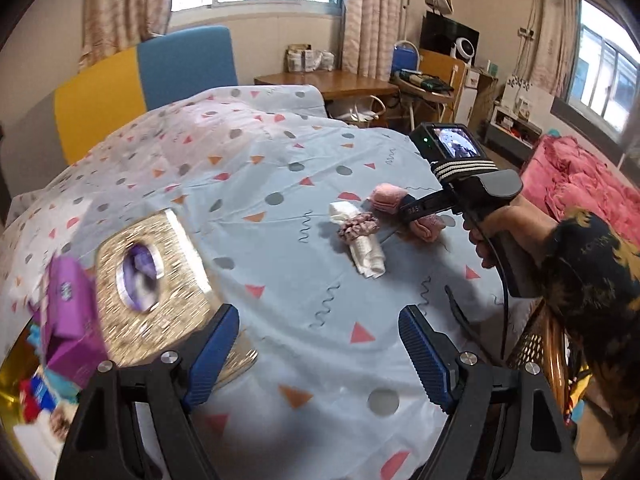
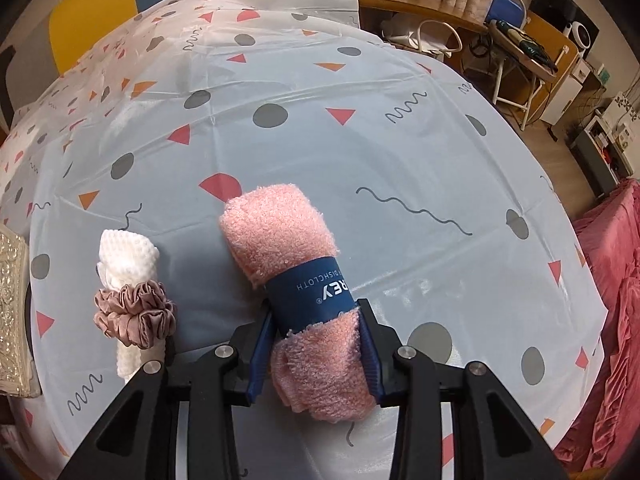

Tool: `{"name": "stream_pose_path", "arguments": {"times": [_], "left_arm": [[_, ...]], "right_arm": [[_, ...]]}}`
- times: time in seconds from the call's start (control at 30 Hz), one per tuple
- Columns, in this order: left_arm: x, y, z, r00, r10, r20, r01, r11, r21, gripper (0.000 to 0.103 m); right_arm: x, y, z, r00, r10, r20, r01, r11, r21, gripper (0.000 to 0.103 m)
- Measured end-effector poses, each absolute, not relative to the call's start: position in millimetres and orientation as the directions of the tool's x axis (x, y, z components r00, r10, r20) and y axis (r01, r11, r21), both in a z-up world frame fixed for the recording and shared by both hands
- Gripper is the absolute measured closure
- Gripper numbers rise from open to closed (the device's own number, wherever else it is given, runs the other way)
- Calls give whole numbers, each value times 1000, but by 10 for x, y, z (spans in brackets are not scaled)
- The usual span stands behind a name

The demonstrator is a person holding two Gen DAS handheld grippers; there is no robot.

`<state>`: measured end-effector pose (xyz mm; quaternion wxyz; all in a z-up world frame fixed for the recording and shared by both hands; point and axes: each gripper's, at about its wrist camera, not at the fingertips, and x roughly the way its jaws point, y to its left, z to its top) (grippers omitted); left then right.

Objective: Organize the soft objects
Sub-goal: 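Grasp the white waffle cloth with brown scrunchie with the left gripper while the right holds the towel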

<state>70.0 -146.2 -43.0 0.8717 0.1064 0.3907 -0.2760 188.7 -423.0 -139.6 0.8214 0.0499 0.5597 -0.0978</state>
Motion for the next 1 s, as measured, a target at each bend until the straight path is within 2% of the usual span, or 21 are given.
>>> {"name": "stream_pose_path", "arguments": {"times": [0.1, 0.23, 0.33, 0.63, 0.93, 0.97, 1.0], "left_arm": [[847, -1653, -506, 519, -399, -756, 570, 821, -42, 22], [1054, -1861, -645, 472, -402, -785, 572, 817, -75, 34], [1185, -2041, -769, 449, -397, -801, 581, 810, -75, 37], [1607, -2522, -1171, 352, -389, -851, 565, 814, -138, 37], [1940, -2918, -1505, 347, -318, -882, 542, 836, -88, 37], [1991, -2951, -1556, 341, -312, -887, 537, 839, -89, 39], [2024, -2961, -1586, 329, -314, -891, 537, 838, -97, 56]], "right_arm": [[1930, -4203, -1452, 353, -108, -929, 216, 976, -31, 64], [1940, -4265, -1463, 347, -96, -933, 239, 971, -11, 64], [1949, -4302, -1481, 335, -78, -939, 255, 967, 10, 62], [2003, -4349, -1511, 320, -68, -945, 265, 964, 20, 62], [2027, -4406, -1563, 313, -67, -947, 258, 966, 17, 61], [2034, -4411, -1572, 309, -67, -949, 258, 966, 16, 61], [2035, -4402, -1577, 309, -68, -949, 258, 966, 14, 61]]}}
